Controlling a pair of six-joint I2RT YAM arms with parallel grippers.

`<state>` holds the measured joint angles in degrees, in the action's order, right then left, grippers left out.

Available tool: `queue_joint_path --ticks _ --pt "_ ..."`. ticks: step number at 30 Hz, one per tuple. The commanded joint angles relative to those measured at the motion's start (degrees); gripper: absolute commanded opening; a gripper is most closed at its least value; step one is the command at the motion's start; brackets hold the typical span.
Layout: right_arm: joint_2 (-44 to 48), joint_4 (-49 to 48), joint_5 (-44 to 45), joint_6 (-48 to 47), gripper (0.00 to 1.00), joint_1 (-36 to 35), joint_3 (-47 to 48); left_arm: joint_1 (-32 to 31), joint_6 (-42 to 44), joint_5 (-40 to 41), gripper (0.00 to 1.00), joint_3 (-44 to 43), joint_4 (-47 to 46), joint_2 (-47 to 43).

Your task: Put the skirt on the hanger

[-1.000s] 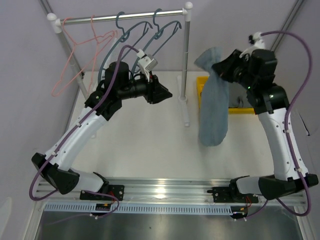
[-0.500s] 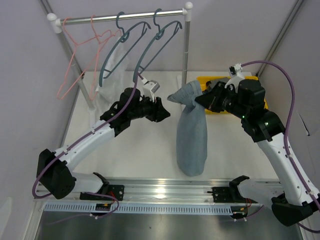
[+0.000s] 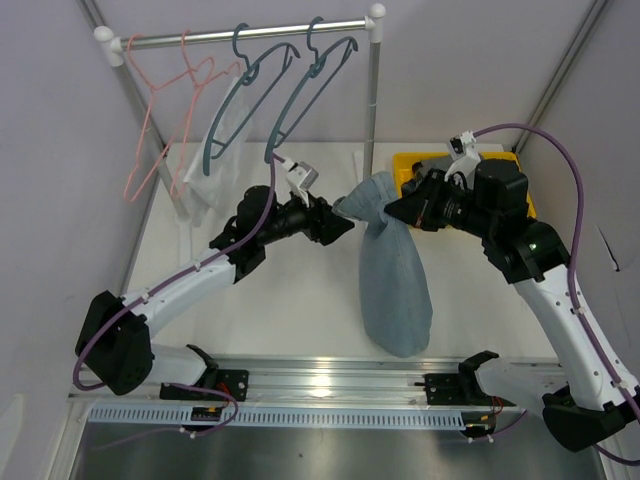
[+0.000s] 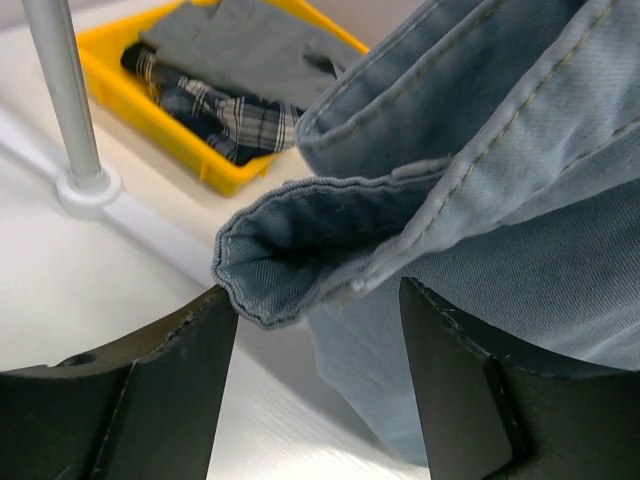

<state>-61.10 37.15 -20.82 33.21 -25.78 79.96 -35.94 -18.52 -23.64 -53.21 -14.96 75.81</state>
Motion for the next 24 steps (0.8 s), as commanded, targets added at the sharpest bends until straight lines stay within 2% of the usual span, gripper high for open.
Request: queue_joint_path --ticks 1,7,10,11,14,15,18,20,22,24 --pt "0.37 -1.82 -3.96 -0.52 0.0 0.03 4.58 -0.27 4.72 -2.55 0.71 -0.31 -8.33 -0.14" --pt "-0.51 0.38 -5.46 -1.39 0.0 0.03 7.39 0.26 7.36 -4.92 0.7 -2.77 -7.54 1.53" --pt "-1.03 0.82 -5.37 -1.83 0.0 0.47 7.75 0.26 7.01 -6.24 0.63 -3.48 -8.07 1.97" --pt "-1.21 0.74 -5.37 -1.83 0.0 0.64 7.75 0.35 7.1 -6.33 0.59 -3.48 -8.07 1.89" --pt "-1.65 0.56 -5.46 -1.92 0.0 0.73 7.49 0.26 7.19 -5.89 0.41 -3.66 -7.45 1.45" --pt "-1.74 0.56 -5.63 -1.92 0.0 0.91 7.49 0.26 7.27 -5.81 0.32 -3.83 -7.45 0.92" --pt "-2.09 0.65 -5.99 -1.92 0.0 1.43 8.1 0.26 9.11 -4.23 0.19 -4.09 -5.7 -0.22" --pt "-2.18 1.61 -6.08 -2.01 0.0 1.87 9.15 0.26 10.78 -0.81 0.15 -3.92 -3.41 -0.66" --pt "-2.36 2.58 -6.08 -2.53 0.0 2.4 11.26 0.52 12.28 0.69 0.02 -3.57 -2.62 -1.01" --pt "-2.62 3.89 -6.16 -3.06 0.0 2.84 12.4 0.96 12.28 0.17 0.0 -2.87 -3.05 -1.37"
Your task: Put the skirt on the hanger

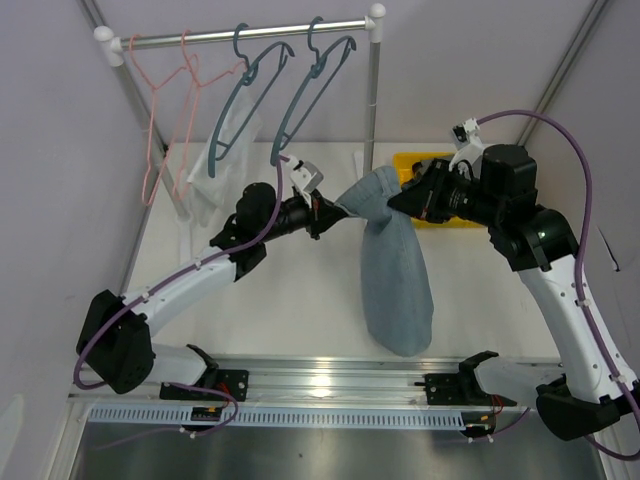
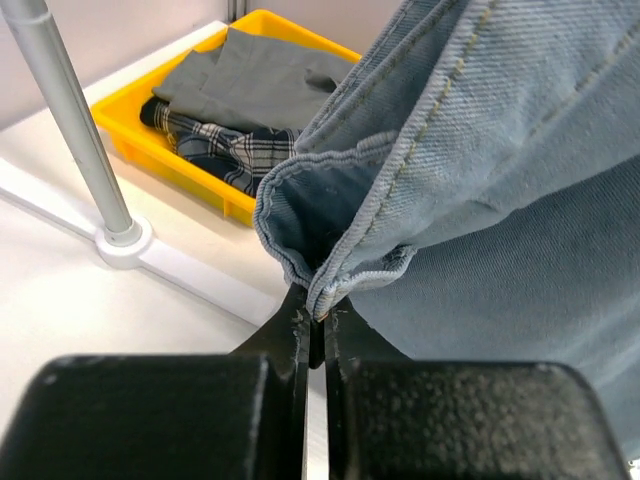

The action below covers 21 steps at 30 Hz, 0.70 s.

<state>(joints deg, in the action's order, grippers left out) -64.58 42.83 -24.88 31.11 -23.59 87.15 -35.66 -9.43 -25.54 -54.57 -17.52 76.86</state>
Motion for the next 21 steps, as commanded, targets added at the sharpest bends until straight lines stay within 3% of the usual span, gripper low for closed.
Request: queue_joint_path --ticks 1,8,17,21 --pt "0.86 -1.35 -2.01 -1.23 0.0 1.0 6.0 0.68 3.1 1.55 0.0 -1.07 -1.46 -3.03" --pt "-0.72 -1.6 -0.17 -2.55 0.0 3.03 4.43 0.77 2.49 1.27 0.0 -5.72 3.53 -4.53" --pt "-10.38 -7.31 12.22 -5.1 0.0 4.08 9.78 0.68 2.4 12.35 0.0 -29.53 24.19 -1.98" --pt "-8.47 -10.57 17.05 -4.31 0.0 2.86 8.49 0.68 3.02 12.8 0.0 -36.04 31.03 -2.42"
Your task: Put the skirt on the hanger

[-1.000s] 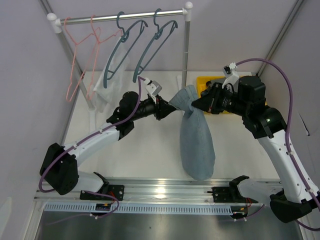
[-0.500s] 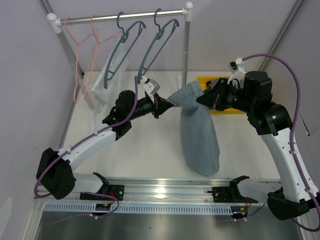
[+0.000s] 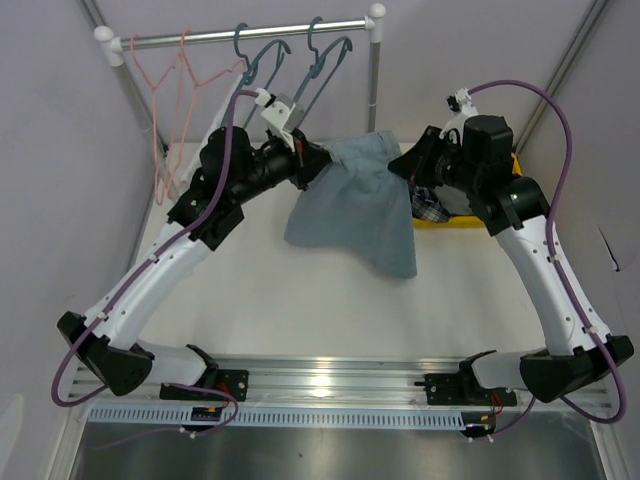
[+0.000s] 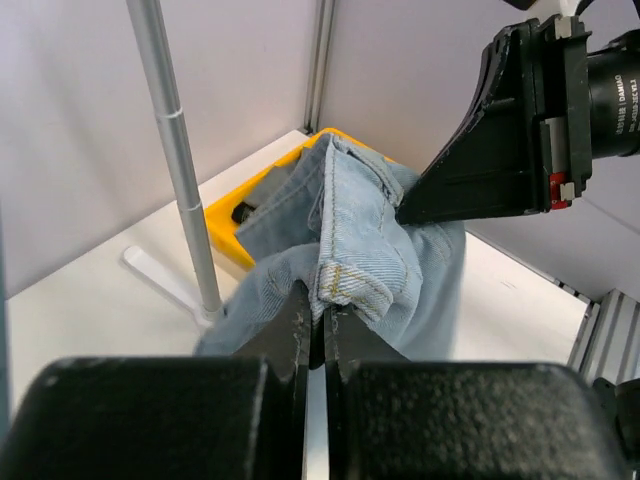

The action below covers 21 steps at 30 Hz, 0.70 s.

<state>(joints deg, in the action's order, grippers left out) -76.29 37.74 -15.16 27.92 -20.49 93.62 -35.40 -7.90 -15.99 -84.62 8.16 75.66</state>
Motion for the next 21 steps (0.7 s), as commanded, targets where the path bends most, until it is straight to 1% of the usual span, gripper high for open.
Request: queue_joint_path --ticks 1,2,3,4,5,6,7,8,9,10,11,12,13,14,15,16,17,18,20,21 --pt "4.12 -6.35 8.99 -0.85 0.0 -0.86 0.61 0.42 1.57 2.55 0.0 -8.08 6.94 -1.21" --pt "5.0 -6.79 9.88 -0.59 0.0 -1.74 -1.23 0.5 1.31 1.76 0.0 -7.93 8.17 -1.48" --pt "7.36 -7.06 10.67 -0.24 0.0 -2.62 -6.65 0.42 0.79 1.23 0.0 -6.71 9.4 -1.83" --pt "8.78 -8.28 11.2 0.89 0.0 -4.97 -10.27 0.24 0.0 0.27 0.0 -5.31 10.55 -3.31" --pt "10.44 -9.16 12.77 1.69 0.0 -6.3 -14.31 0.07 -2.36 -0.18 0.0 -1.2 10.47 -4.45" --pt "13.94 -10.13 13.65 2.83 0.0 -7.88 -18.7 -0.2 -3.69 -0.53 0.0 4.67 9.16 -5.77" --pt "15.72 -12.4 14.27 4.23 0.0 -11.03 -28.05 -0.81 -4.92 -1.14 0.0 7.86 8.37 -8.31" --pt "17.39 -13.73 15.06 7.9 0.01 -12.8 -32.93 -1.25 -7.54 -1.15 0.0 17.37 7.66 -9.46" --pt "19.06 -15.05 15.85 10.03 0.07 -14.82 -37.85 -1.6 -8.79 -0.89 0.0 20.6 6.61 -10.52" --pt "21.51 -17.58 17.43 12.31 0.12 -19.02 -47.12 -2.82 -10.02 -0.8 0.0 24.03 5.73 -11.49" --pt "22.49 -18.39 18.14 16.77 0.16 -21.32 -51.22 -3.53 -12.38 -0.36 0.0 30.59 4.77 -13.24" --pt "23.11 -19.1 20.5 18.9 0.25 -23.43 -54.74 -4.15 -13.88 -0.19 0.0 36.83 2.15 -13.95" --pt "24.25 -19.97 21.56 20.84 0.3 -25.54 -57.82 -5.11 -15.37 -0.44 0.0 39.5 0.81 -14.48" --pt "24.52 -19.89 22.36 24.34 0.35 -28.78 -61.77 -5.82 -17.65 -1.14 0.0 44.32 -0.16 -15.09" --pt "24.87 -19.46 24.1 25.5 0.44 -30.12 -62.76 -7.56 -18.28 -0.63 0.0 47.85 -1.56 -15.36" --pt "25.57 -17.11 25.25 26.3 0.48 -31.27 -63.12 -8.36 -18.9 0.33 0.0 50.49 -1.83 -15.97" --pt "25.93 -15.25 26.57 27.09 0.55 -32.67 -62.26 -8.98 -20.04 1.3 0.0 51.47 -2.01 -16.5" --pt "26.54 -13.5 27.8 27.18 0.61 -33.03 -61.55 -9.77 -20.57 1.48 0.0 52.35 -2.19 -16.68" --pt "28.12 -8.75 30.0 26.49 0.67 -33.12 -59.71 -10.39 -21.45 2.19 0.0 54.38 -1.4 -16.86" --pt "28.48 -7.34 30.79 25.44 0.71 -32.86 -57.26 -11.0 -21.54 3.23 0.0 54.65 -0.26 -17.03"
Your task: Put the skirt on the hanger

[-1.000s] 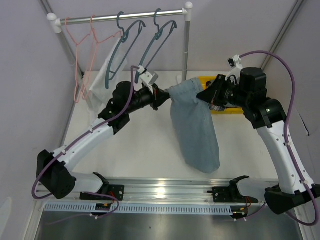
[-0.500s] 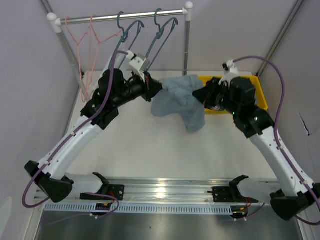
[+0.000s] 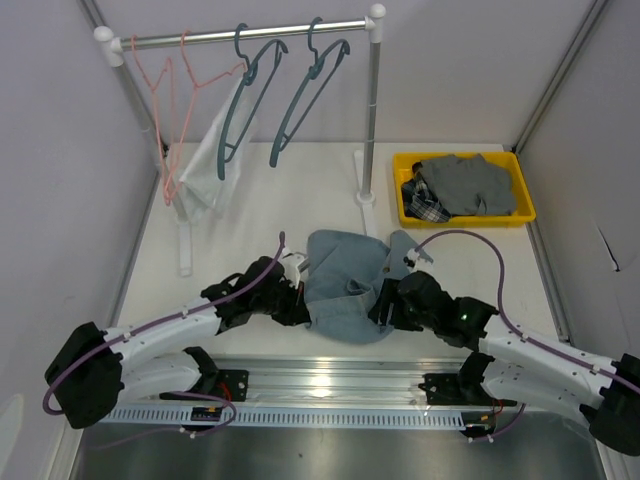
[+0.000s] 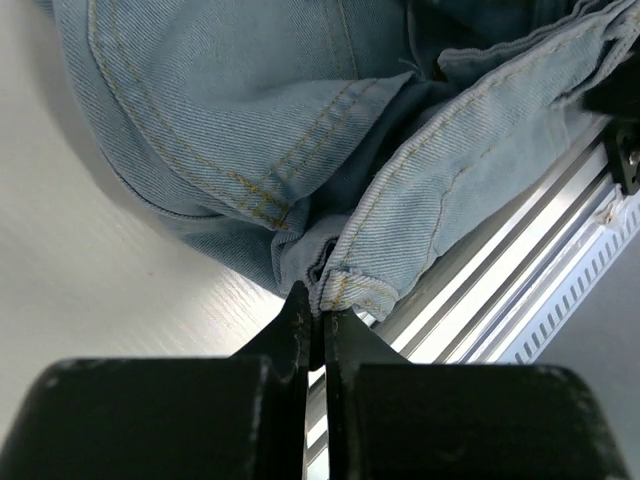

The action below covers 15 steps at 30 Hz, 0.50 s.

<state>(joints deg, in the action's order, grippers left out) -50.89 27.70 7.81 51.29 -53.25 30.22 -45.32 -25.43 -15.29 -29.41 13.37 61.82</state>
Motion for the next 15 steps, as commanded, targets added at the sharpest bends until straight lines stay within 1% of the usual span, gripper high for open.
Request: queue_joint_path --ticks 1,2,3,5,8,10,11,13,15 --pt "3.26 5.06 8.96 1.28 0.72 0.08 7.65 -1.35 -4.01 3.24 0.0 0.13 -4.93 -3.37" --pt "2.82 6.3 9.5 0.4 0.73 0.34 9.32 -1.61 -4.27 3.77 0.0 0.49 -4.41 -3.64" --pt "2.38 7.62 10.11 -0.39 0.73 1.13 12.99 -1.79 -4.45 4.04 0.0 1.19 -3.88 -3.81" --pt "1.68 9.91 11.43 -2.94 0.74 1.4 16.35 -2.4 -4.63 3.86 0.0 2.07 -3.79 -4.34" --pt "-0.51 11.32 13.19 -6.8 0.79 2.8 21.37 -3.98 -4.37 4.39 0.0 2.16 -2.47 -4.52" --pt "-5.07 10.27 10.14 -9.35 0.79 8.15 23.21 -5.04 -4.28 5.53 0.0 2.08 -0.98 -4.52" --pt "-7.01 9.57 4.72 -11.54 0.77 10.25 23.48 -5.3 -4.36 5.79 0.0 2.25 -0.45 -4.78" --pt "-12.37 7.2 0.29 -13.49 0.75 14.03 23.66 -5.57 -4.63 6.41 0.0 2.16 0.08 -4.96" --pt "-17.01 5.09 -3.75 -16.65 0.73 14.75 24.18 -5.74 -4.98 6.85 0.0 1.99 0.87 -5.48"
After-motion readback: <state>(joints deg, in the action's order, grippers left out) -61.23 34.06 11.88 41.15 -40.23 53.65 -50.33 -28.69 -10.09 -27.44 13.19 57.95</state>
